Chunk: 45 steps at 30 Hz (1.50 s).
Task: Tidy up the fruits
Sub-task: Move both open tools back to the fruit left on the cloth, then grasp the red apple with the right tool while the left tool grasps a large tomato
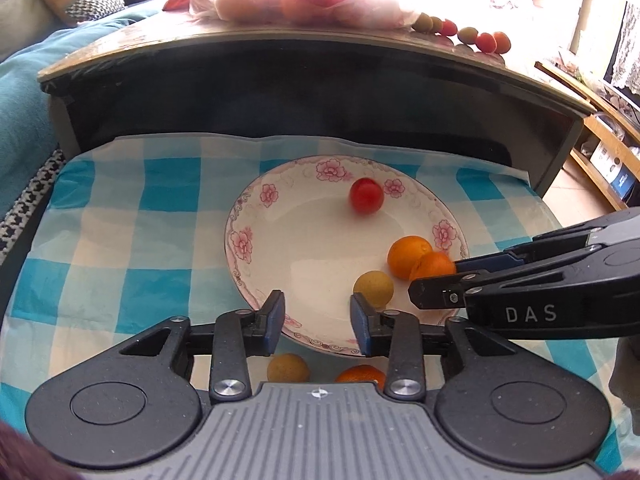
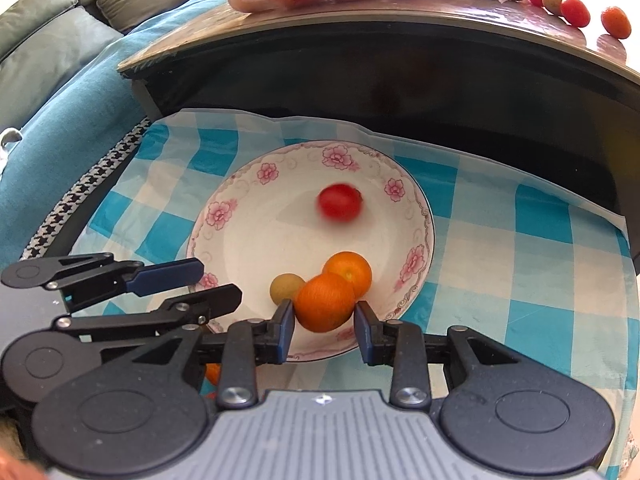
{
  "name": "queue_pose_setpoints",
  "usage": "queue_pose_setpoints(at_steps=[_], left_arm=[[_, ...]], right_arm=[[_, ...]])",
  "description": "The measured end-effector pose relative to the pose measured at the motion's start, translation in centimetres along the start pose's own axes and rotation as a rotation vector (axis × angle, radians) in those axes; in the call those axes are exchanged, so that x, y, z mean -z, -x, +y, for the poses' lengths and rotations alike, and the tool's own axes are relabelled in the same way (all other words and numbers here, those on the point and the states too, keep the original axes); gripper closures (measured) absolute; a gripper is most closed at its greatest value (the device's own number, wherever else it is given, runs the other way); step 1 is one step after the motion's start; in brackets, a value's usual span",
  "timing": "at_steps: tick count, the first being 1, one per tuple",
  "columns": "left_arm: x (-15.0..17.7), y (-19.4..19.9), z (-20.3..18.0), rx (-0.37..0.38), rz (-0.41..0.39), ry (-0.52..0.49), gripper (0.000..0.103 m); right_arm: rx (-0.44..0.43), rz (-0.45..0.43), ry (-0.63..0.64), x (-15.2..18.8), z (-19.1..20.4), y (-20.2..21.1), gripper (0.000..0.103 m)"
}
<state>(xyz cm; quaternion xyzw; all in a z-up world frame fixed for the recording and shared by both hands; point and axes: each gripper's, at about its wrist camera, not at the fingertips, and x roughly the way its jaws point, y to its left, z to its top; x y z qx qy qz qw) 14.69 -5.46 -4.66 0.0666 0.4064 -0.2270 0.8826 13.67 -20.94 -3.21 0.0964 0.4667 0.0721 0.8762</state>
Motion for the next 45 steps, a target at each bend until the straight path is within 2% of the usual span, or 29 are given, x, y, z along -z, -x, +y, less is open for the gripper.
queue_pose_setpoints(at_steps=[5, 10, 16, 26, 38, 45], left_arm=[[-0.2, 1.0, 0.6, -0.014, -0.015, 0.022, 0.048], [0.2, 2.0, 1.1, -0.031, -0.014, 0.032, 0.047], [1.4, 3.3, 1.2, -0.044, 0.012, 0.03, 0.047], [3.8, 6.1, 0.2, -0.007, 0.037, 0.028, 0.047], [7.3, 7.1, -1.4, 0.054, 0.118, 0.028, 0.047], [7.6, 7.2, -1.0, 0.064, 0.12, 0.052, 0.046]], right_arm=[[-0.001, -0.044, -0.026, -0.5, -0.4, 1.2, 0.069], [-0.004, -0.081, -0.067, -0.8, -0.8, 2.7, 0.069], [-0.002, -0.058, -0.049, 0.3, 0.1, 3.6, 0.069], [-0.017, -0.014, -0.035, 2.8, 1.8, 4.6, 0.069], [-0.032, 0.038, -0.027, 4.7, 2.6, 4.5, 0.069], [-0.039, 0.059, -0.014, 4.7, 2.9, 3.6, 0.069]])
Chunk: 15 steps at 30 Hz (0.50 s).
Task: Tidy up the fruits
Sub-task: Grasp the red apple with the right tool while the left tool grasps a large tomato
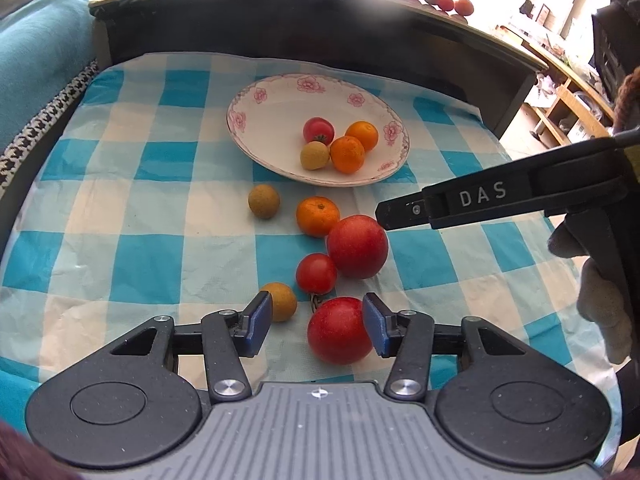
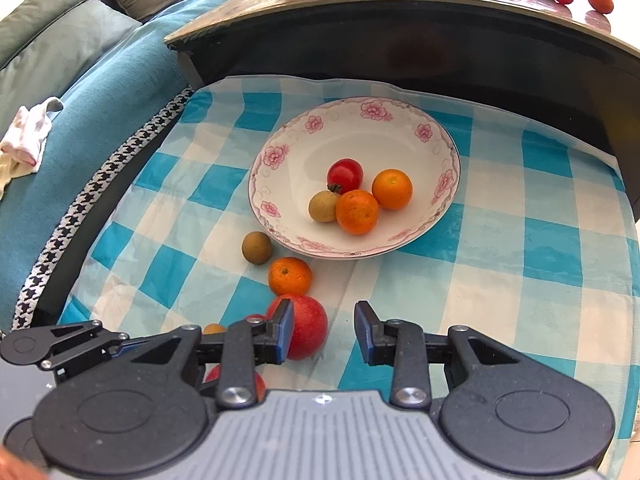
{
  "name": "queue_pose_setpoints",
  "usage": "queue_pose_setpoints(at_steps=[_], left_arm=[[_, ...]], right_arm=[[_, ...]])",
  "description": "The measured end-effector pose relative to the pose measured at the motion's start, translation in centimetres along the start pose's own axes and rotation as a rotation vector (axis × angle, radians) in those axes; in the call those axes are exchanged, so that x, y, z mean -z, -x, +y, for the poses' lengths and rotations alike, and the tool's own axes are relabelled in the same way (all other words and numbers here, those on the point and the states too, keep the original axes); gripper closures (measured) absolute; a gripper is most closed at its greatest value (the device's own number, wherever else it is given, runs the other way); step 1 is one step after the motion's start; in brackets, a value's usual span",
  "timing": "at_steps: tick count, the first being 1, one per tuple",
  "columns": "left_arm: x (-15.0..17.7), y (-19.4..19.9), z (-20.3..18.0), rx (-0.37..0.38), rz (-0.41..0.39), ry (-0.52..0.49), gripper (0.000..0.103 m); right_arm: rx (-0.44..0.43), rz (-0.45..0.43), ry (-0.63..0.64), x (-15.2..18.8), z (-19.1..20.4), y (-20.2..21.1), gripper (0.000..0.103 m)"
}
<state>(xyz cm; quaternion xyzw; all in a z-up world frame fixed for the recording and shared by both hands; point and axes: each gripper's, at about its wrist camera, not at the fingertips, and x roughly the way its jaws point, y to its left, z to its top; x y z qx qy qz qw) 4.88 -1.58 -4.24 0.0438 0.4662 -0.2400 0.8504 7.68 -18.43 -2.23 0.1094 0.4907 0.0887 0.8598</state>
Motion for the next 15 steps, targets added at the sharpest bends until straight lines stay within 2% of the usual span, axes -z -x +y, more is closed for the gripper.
queue_pose_setpoints(at_steps=[4, 8, 11, 15], left_arm=[[0.3, 0.3, -0.4, 0.019, 0.001, -0.008, 0.045], [0.9, 0.1, -1.7, 0.052, 0.016, -0.056, 0.045], [1.4, -0.4, -2.4, 0.043, 0.023, -0.089, 0.04], [1.6, -1.0, -2.4, 0.036, 0.032, -0.087, 0.039]], right_arm=[[-0.014, 0.027, -0.008, -0.1, 0.0, -0.9, 0.069], [-0.026, 0.034, -0.006, -0.3, 0.2, -1.5, 0.06], [-0.045, 0.055, -0.013, -0.4, 0.3, -2.0, 0.051], [-0.056, 0.063, 0.002, -0.3, 0.7, -2.5, 0.05]])
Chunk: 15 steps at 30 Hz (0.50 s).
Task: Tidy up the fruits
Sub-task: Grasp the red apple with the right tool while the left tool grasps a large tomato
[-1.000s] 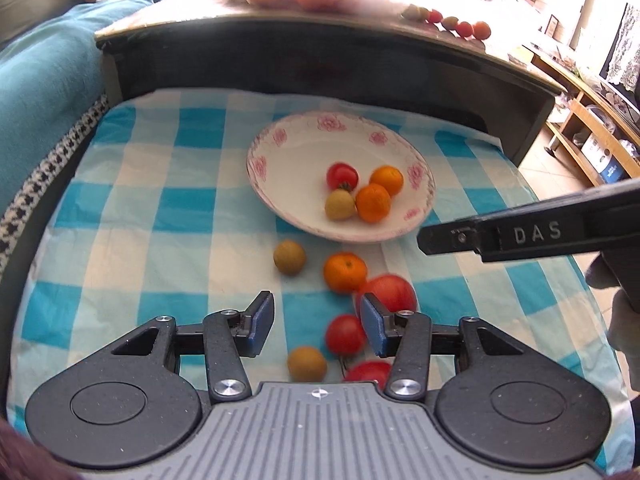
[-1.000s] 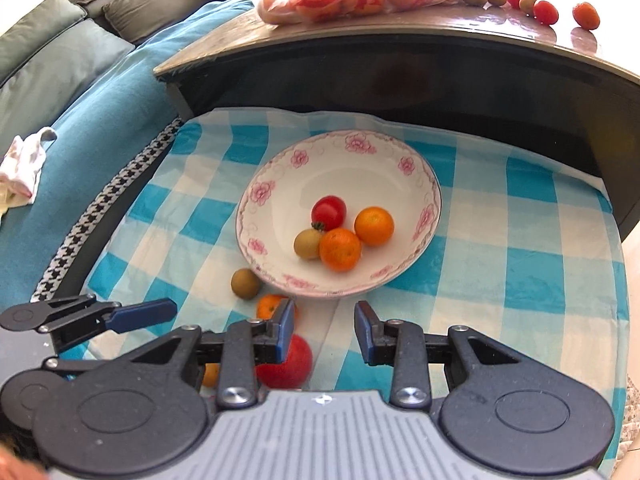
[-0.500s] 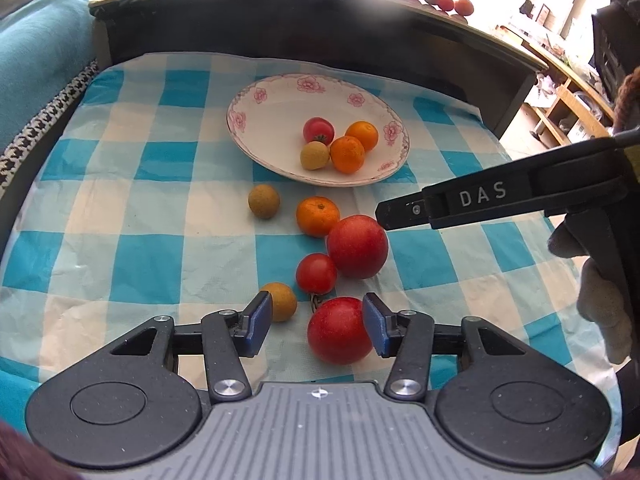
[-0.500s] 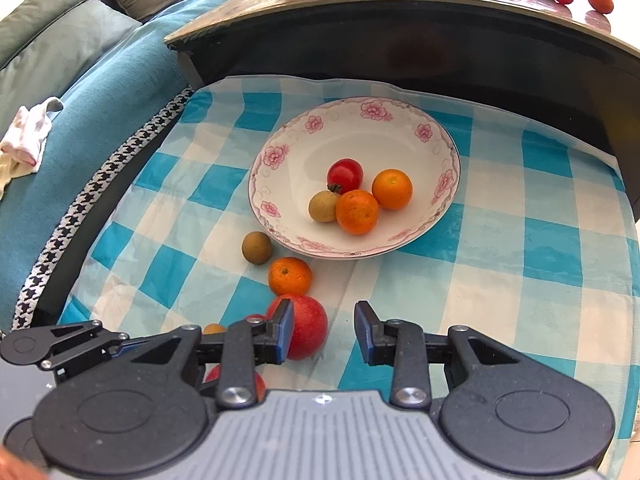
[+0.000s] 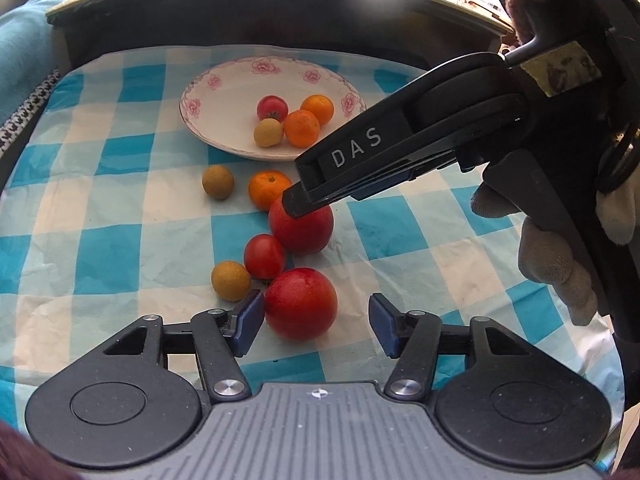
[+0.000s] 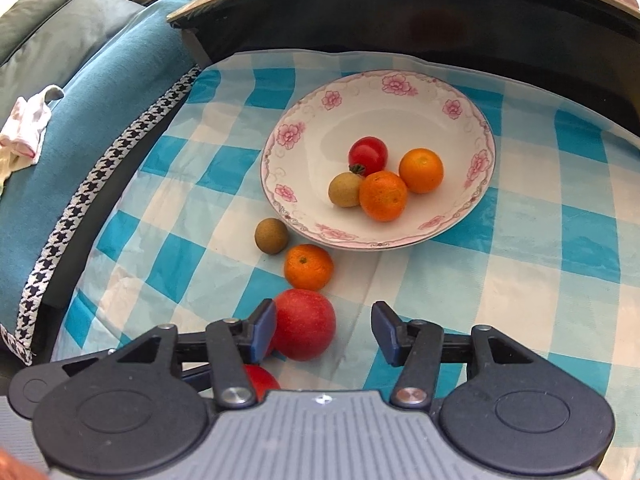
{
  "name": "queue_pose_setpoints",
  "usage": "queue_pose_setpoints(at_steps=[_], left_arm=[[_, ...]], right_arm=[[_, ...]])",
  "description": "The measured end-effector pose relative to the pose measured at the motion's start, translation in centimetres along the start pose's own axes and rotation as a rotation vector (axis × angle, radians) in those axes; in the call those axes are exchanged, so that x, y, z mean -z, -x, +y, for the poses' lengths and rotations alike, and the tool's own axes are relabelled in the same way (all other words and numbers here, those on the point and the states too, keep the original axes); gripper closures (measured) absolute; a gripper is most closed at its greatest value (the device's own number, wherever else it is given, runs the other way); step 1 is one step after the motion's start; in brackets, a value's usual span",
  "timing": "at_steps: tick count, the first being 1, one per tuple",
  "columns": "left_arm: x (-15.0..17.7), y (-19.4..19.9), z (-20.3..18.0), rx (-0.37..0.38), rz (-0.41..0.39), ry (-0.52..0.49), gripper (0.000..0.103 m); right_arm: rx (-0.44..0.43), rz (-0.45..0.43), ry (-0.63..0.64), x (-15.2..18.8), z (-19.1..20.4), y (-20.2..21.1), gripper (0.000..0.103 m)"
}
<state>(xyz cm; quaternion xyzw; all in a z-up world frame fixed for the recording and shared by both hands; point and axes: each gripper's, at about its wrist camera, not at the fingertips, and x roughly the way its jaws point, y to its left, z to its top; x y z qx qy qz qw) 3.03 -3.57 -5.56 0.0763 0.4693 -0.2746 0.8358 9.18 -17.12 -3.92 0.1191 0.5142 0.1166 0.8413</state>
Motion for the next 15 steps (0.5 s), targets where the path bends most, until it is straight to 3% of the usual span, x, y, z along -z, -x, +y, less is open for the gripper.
queue_pose_setpoints(at_steps=[6, 10, 15], left_arm=[[0.3, -1.9, 0.1, -0.024, 0.034, -0.004, 0.048], [0.2, -2.0, 0.1, -0.021, 0.022, -0.001, 0.052], [0.0, -2.0, 0.3, -0.016, 0.022, 0.014, 0.051]], right_arm=[[-0.039, 0.017, -0.005, 0.0, 0.4, -0.9, 0.05], [-0.082, 0.034, -0.013, -0.1, 0.4, -1.1, 0.063], [-0.084, 0.046, -0.002, 0.0, 0.6, -1.0, 0.063]])
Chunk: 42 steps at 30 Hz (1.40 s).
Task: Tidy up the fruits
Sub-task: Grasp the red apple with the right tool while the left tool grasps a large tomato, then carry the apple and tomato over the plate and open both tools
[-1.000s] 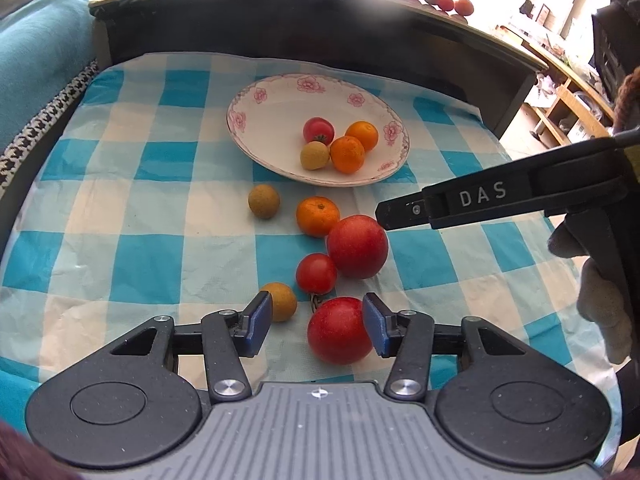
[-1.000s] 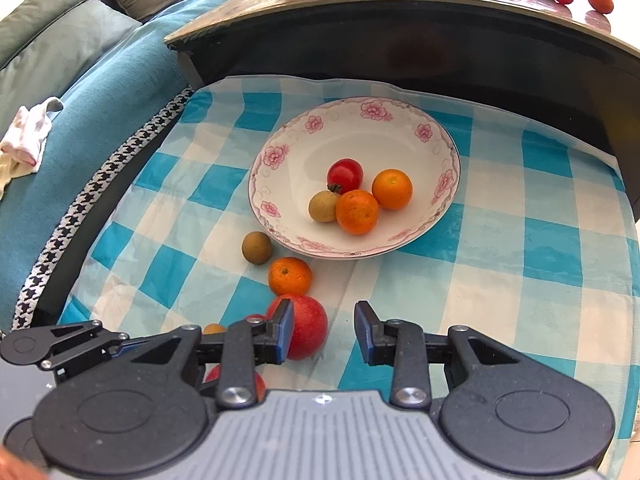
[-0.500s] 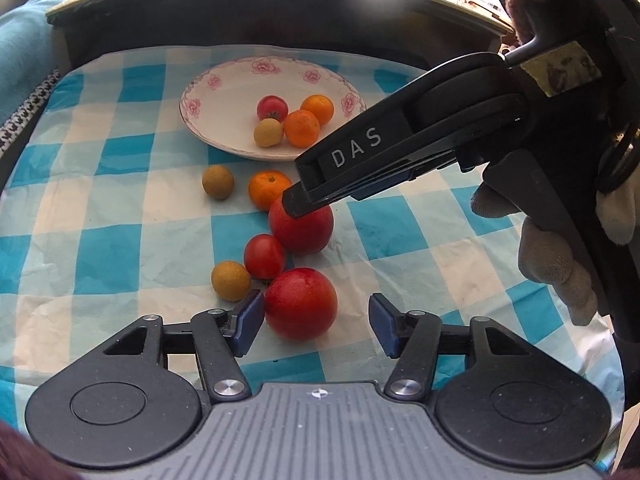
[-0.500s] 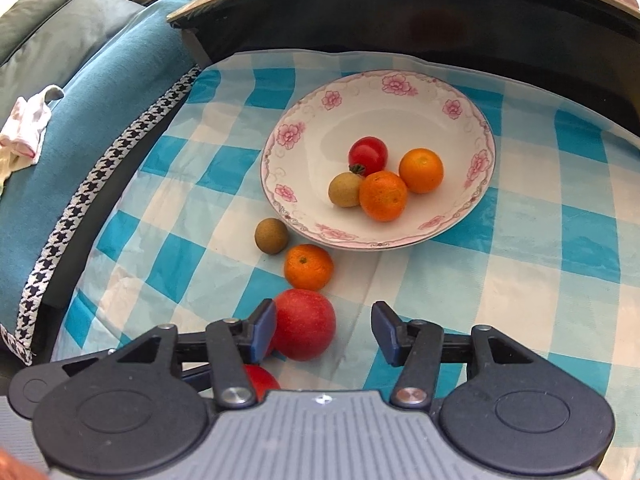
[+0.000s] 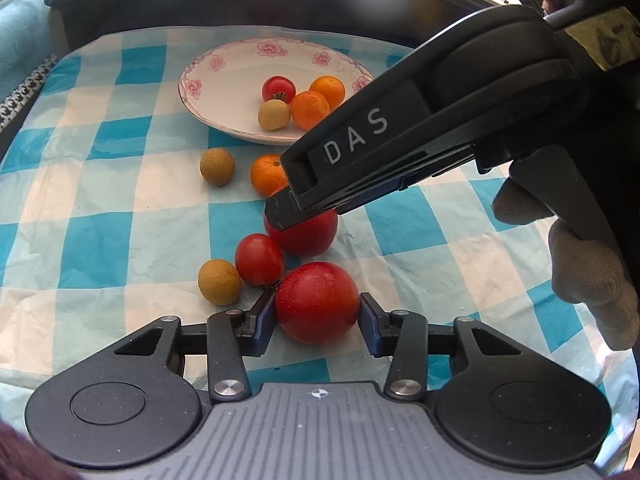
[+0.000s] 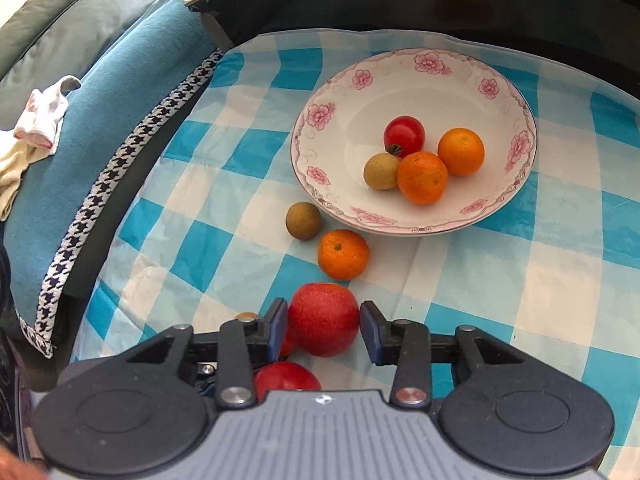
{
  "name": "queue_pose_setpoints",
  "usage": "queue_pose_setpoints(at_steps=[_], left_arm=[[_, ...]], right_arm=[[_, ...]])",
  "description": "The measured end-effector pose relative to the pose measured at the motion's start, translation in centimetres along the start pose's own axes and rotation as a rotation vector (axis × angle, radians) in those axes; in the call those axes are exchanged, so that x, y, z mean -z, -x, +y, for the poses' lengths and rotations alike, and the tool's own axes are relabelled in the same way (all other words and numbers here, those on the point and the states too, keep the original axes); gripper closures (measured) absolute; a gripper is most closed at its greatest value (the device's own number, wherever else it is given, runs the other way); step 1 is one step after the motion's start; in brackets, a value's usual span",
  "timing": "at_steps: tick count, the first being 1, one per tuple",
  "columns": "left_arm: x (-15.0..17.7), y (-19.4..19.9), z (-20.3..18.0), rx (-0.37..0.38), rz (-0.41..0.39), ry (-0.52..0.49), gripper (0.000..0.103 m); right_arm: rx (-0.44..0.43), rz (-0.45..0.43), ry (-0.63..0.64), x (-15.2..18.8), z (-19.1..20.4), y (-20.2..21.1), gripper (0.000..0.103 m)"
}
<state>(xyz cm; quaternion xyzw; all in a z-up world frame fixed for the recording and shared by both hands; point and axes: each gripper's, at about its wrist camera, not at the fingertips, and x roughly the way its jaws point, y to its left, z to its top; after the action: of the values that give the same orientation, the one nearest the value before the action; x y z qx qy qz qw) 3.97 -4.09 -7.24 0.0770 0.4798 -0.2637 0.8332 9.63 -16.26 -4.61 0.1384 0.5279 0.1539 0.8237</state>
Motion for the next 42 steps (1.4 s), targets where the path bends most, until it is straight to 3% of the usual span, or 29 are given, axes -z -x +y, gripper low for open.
queue_pose_setpoints(at_steps=[6, 14, 23, 29, 37, 42], left_arm=[[0.1, -0.1, -0.2, 0.003, -0.002, -0.007, 0.051], [0.1, 0.0, 0.0, 0.011, -0.002, 0.003, 0.052], [-0.8, 1.2, -0.1, 0.04, -0.021, 0.015, 0.052], [-3.0, 2.6, 0.2, 0.039, -0.095, 0.031, 0.052], [-8.1, 2.1, 1.4, -0.033, -0.19, 0.034, 0.052], [-10.1, 0.2, 2.4, -0.061, -0.197, 0.045, 0.052]], right_arm=[[-0.019, 0.05, -0.049, -0.1, -0.6, -1.4, 0.061], [0.041, 0.016, -0.079, -0.5, -1.7, -0.8, 0.061], [0.041, -0.033, -0.104, -0.6, -2.5, 2.0, 0.061], [0.057, -0.106, -0.118, -1.6, -3.1, 4.2, 0.061], [0.097, -0.165, -0.166, -3.9, -4.9, 4.8, 0.061], [0.114, -0.172, -0.184, -5.0, -5.9, 4.1, 0.061]])
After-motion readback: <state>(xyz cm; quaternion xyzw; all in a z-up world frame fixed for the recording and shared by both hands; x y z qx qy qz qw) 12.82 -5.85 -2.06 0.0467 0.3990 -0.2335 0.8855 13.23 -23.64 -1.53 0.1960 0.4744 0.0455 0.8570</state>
